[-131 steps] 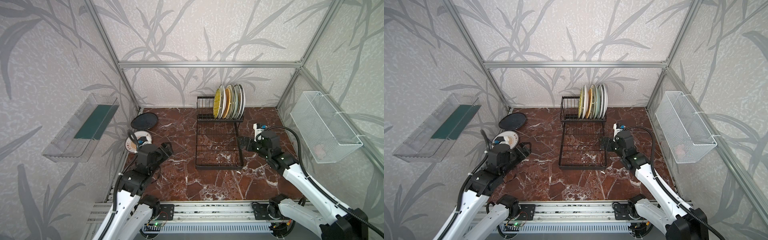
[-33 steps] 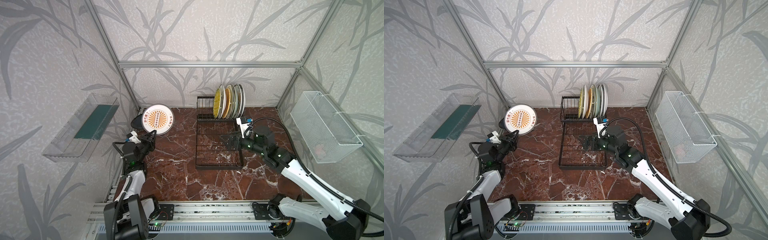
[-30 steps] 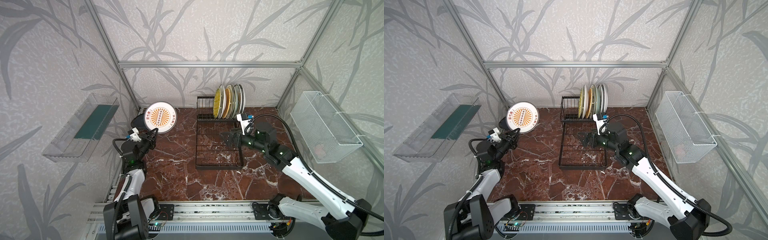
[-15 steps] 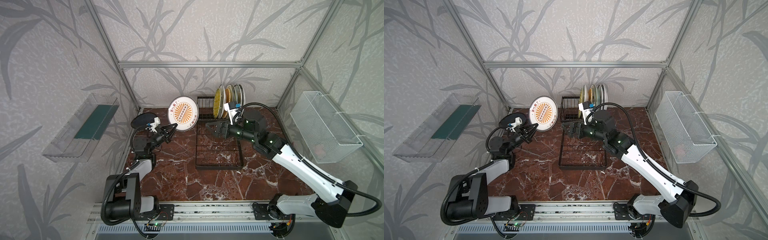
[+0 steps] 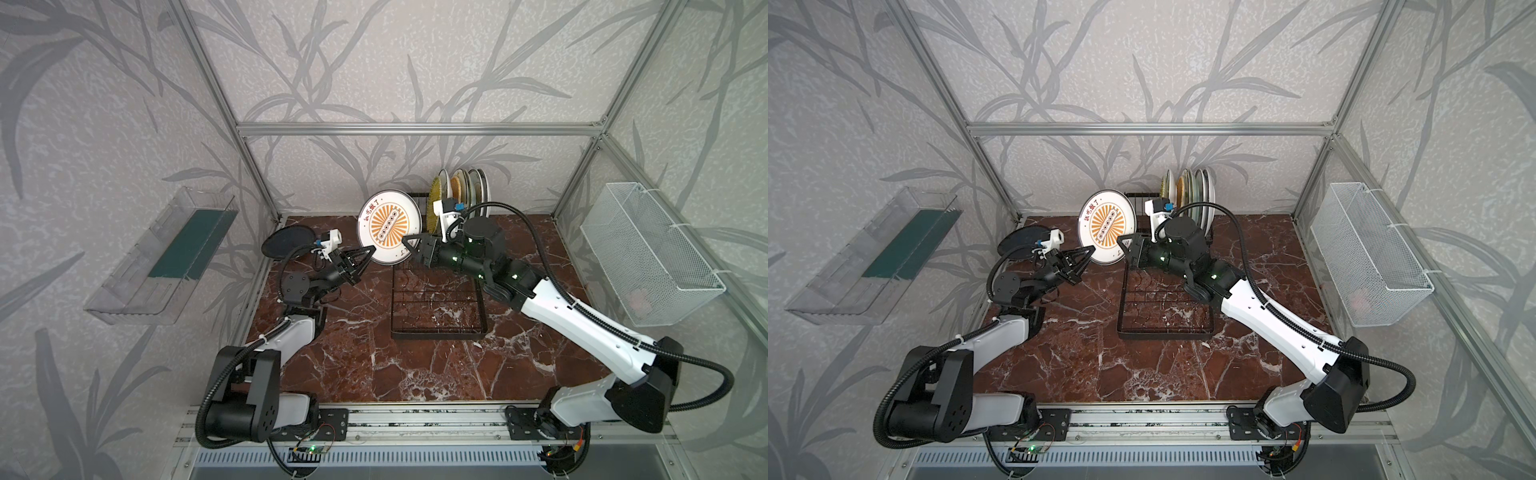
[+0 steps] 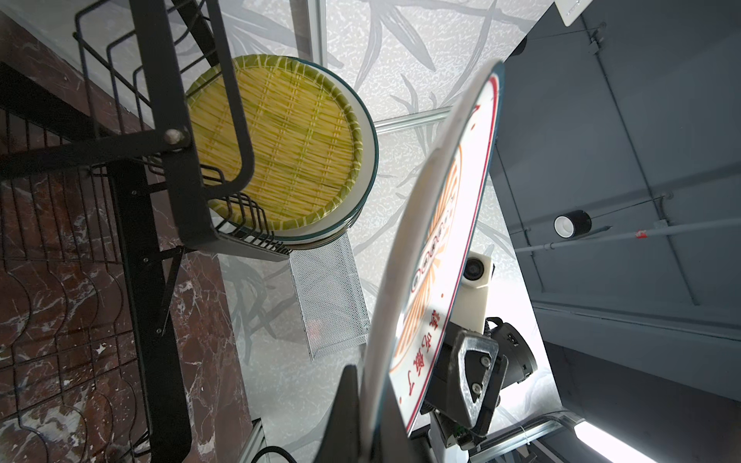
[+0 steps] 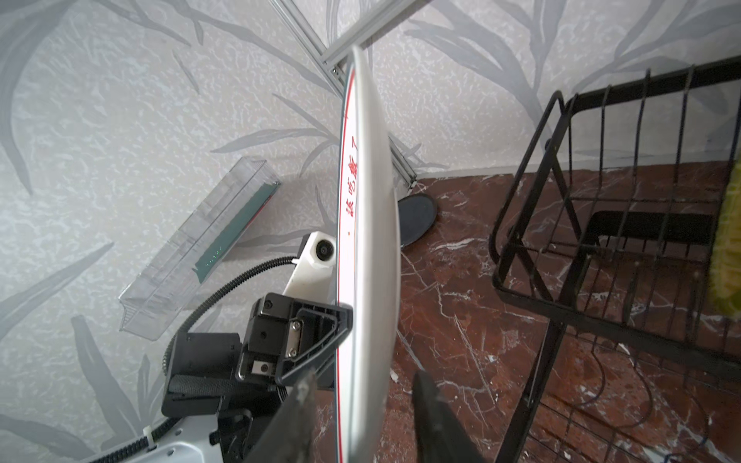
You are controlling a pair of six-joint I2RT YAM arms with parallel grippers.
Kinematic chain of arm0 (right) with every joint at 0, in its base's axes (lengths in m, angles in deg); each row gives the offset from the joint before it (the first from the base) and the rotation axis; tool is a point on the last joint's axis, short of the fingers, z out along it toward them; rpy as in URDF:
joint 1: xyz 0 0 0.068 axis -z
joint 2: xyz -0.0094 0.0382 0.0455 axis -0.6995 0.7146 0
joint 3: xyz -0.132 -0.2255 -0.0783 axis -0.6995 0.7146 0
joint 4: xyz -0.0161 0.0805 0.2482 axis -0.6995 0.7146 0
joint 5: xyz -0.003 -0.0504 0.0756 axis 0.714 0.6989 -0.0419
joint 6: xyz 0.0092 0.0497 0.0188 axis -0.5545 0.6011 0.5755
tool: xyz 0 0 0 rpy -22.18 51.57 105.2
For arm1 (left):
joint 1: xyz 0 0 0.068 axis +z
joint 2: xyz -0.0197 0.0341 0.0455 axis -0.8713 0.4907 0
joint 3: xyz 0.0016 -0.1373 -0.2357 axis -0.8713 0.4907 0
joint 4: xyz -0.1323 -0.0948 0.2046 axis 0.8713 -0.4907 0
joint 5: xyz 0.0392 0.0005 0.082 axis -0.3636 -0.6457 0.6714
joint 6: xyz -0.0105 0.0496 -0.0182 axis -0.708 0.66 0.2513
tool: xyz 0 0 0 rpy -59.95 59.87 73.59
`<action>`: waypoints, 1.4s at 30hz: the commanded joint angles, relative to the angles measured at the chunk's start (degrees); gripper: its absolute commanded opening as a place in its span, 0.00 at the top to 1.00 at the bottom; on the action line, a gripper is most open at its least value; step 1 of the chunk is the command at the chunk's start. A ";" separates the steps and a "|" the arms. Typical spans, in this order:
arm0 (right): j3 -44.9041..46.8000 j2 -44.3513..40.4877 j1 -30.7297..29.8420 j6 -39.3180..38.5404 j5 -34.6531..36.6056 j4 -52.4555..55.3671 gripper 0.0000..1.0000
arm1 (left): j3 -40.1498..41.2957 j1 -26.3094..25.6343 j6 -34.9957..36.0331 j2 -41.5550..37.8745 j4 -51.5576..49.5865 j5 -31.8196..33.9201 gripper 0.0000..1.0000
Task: Load plates into a dish rack
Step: Place the plate on the dish rack.
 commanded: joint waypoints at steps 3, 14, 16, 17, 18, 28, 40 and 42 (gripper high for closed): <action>2.11 -0.60 -4.60 2.60 9.80 -7.93 0.76 | -1.71 -0.55 -0.36 -0.35 5.31 0.21 1.00; -0.71 1.26 -13.15 1.68 30.34 -6.65 1.00 | -0.29 -0.35 4.74 -0.62 0.82 -1.10 0.83; -3.85 2.07 -14.82 0.85 34.61 -2.29 1.00 | 0.35 0.00 7.40 -2.33 -3.32 -0.31 0.62; -4.93 2.30 -14.99 0.45 36.35 -0.99 1.00 | 0.79 0.36 9.73 -3.97 -7.14 0.51 0.50; -5.97 2.39 -15.06 -0.08 38.22 0.15 1.00 | 1.16 0.83 13.12 -6.37 -12.62 1.70 0.41; -28.58 12.70 -15.17 -6.36 58.28 22.73 1.00 | -9.25 1.38 52.28 -34.30 -81.06 22.52 0.12; -61.03 33.42 -10.15 -5.76 67.68 49.95 1.00 | -13.30 1.36 65.75 -40.10 -98.74 26.88 0.12; -65.09 35.92 -9.35 -5.99 68.89 52.34 1.00 | -13.50 1.36 67.48 -40.38 -100.28 26.77 0.12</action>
